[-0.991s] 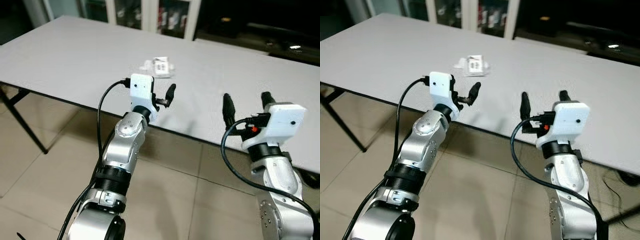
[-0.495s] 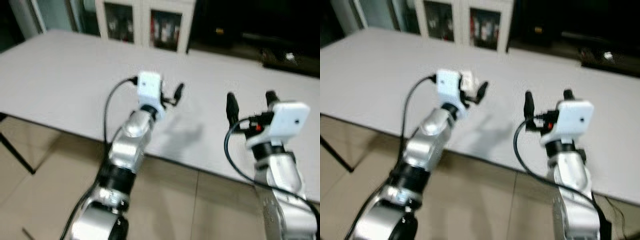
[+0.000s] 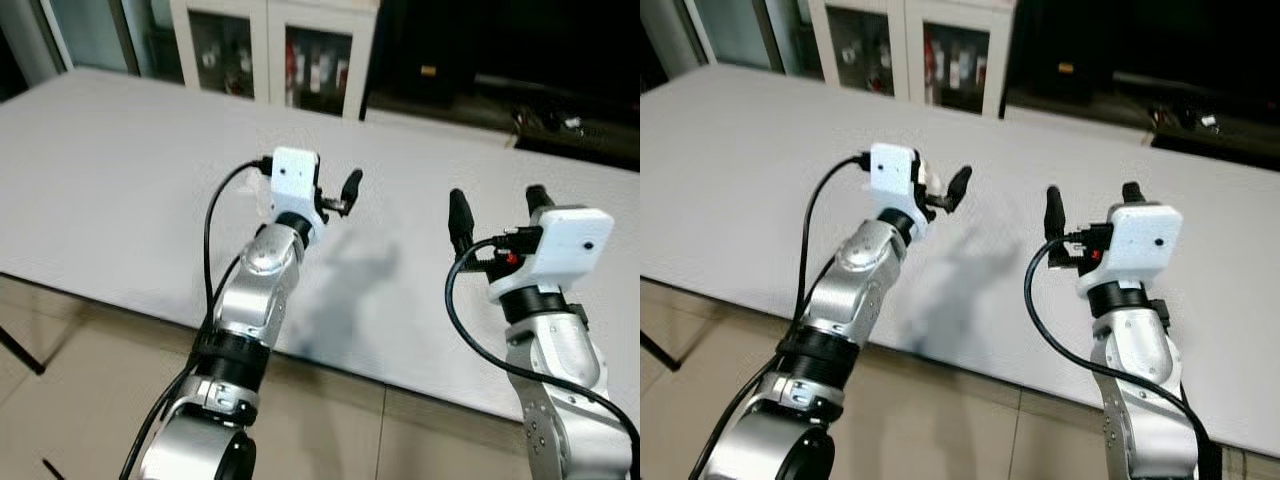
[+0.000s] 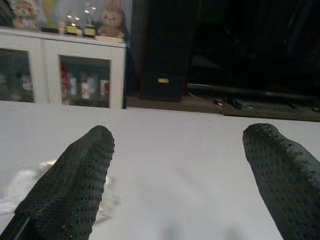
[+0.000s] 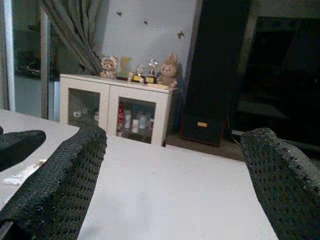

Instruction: Picking trash to rubbish bin

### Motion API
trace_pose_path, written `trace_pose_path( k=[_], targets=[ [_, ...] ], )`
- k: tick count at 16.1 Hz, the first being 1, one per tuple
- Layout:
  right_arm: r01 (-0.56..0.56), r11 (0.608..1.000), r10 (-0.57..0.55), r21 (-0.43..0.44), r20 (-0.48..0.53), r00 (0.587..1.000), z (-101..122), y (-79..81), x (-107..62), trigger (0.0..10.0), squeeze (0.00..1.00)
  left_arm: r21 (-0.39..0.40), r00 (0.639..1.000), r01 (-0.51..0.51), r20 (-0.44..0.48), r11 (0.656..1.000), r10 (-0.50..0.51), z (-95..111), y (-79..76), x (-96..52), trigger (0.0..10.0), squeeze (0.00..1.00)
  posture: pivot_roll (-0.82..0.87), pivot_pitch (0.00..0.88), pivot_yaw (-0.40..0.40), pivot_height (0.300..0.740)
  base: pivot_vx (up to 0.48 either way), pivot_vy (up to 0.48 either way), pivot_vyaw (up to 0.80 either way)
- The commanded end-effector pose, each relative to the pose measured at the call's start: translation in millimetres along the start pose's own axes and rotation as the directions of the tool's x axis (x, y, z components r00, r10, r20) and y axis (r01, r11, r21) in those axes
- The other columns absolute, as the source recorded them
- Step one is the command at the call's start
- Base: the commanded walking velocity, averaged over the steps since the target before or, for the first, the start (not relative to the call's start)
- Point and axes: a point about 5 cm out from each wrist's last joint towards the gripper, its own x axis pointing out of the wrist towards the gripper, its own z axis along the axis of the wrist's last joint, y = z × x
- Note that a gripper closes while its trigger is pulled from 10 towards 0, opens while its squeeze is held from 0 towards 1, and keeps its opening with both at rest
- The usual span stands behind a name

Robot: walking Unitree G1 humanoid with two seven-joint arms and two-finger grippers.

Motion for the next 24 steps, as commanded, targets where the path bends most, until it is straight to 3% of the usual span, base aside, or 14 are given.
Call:
trace_pose_path(
  k=[1, 10, 14, 17, 24],
  targets=[
    [-0.014, 1.0, 0.014, 0.008, 0.01, 1.0, 2.7, 2.1, 0.0, 10.0, 0.0, 0.008, 1.0, -0.027, -0.01, 1.0, 0.027, -0.5, 7.4, -0.8, 10.0, 0.0, 0.14, 0.039, -0.068, 0.74, 0.371, 0.0, 0.0],
    [-0.027, 1.0, 0.027, 0.0, -0.005, 1.0, 1.2, 3.3, -3.5, 10.0, 0.0, 0.011, 0.999, -0.035, -0.029, 0.999, 0.036, -5.5, 6.8, -2.3, 10.0, 0.0, 0.13, 0.046, -0.074, 0.74, 0.33, 0.0, 0.0],
    [-0.035, 0.999, 0.035, 0.002, -0.008, 0.999, 1.7, 4.7, -3.1, 10.0, 0.0, 0.021, 0.997, -0.034, -0.07, 0.999, 0.035, -16.6, 3.3, -4.1, 10.0, 0.0, 0.13, 0.052, -0.078, 0.74, 0.0, 0.0, 0.0],
    [-0.049, 0.999, 0.05, 0.009, -0.015, 0.999, 3.0, 6.6, -5.0, 10.0, 0.0, 0.055, 0.991, -0.06, -0.119, 0.997, 0.067, -32.3, 11.8, -2.9, 10.0, 0.0, 0.12, 0.073, -0.093, 0.74, 0.0, 0.0, 0.0],
    [-0.051, 0.999, 0.051, 0.013, -0.072, 0.996, 4.5, 5.1, -21.9, 10.0, 0.0, 0.114, 0.976, -0.163, -0.127, 0.98, 0.177, -35.4, 29.2, 7.4, 10.0, 0.0, 0.07, 0.174, -0.125, 0.74, 0.0, 0.0, 0.0]
  ],
)
